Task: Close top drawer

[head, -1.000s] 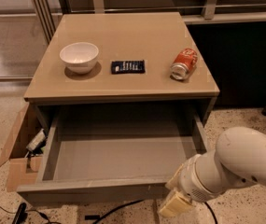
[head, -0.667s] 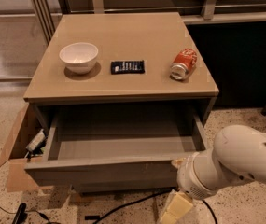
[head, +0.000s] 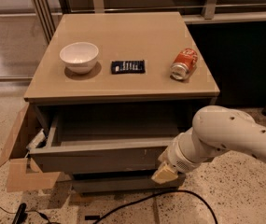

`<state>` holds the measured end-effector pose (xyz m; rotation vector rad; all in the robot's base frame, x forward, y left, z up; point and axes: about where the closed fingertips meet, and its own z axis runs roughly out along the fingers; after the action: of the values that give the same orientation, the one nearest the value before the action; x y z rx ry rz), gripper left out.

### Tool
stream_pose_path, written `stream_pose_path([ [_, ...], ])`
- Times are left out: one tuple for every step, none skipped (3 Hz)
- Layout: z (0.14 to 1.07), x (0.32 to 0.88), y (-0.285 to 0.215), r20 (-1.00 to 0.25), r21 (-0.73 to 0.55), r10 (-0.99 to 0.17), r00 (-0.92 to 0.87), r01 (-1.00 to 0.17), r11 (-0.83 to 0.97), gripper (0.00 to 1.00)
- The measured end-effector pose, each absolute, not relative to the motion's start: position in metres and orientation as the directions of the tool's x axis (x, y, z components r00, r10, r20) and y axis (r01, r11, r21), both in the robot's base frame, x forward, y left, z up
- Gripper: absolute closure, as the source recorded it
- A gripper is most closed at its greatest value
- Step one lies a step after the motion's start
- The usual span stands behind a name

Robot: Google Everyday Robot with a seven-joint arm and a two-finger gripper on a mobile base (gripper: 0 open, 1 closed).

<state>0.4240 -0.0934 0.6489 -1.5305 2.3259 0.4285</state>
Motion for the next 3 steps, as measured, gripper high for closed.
stream_pose_path([
  [0.647, 0.453, -0.098, -0.405, 0.011, -0.84, -0.361, -0.92, 0.391, 0.77],
  [0.647, 0.453, -0.098, -0.405, 0.011, -0.84, -0.361, -0.92, 0.391, 0.63],
  [0.647, 0.432, -0.095, -0.42, 0.031, -0.843, -0.337, -0.933, 0.358, 0.4],
])
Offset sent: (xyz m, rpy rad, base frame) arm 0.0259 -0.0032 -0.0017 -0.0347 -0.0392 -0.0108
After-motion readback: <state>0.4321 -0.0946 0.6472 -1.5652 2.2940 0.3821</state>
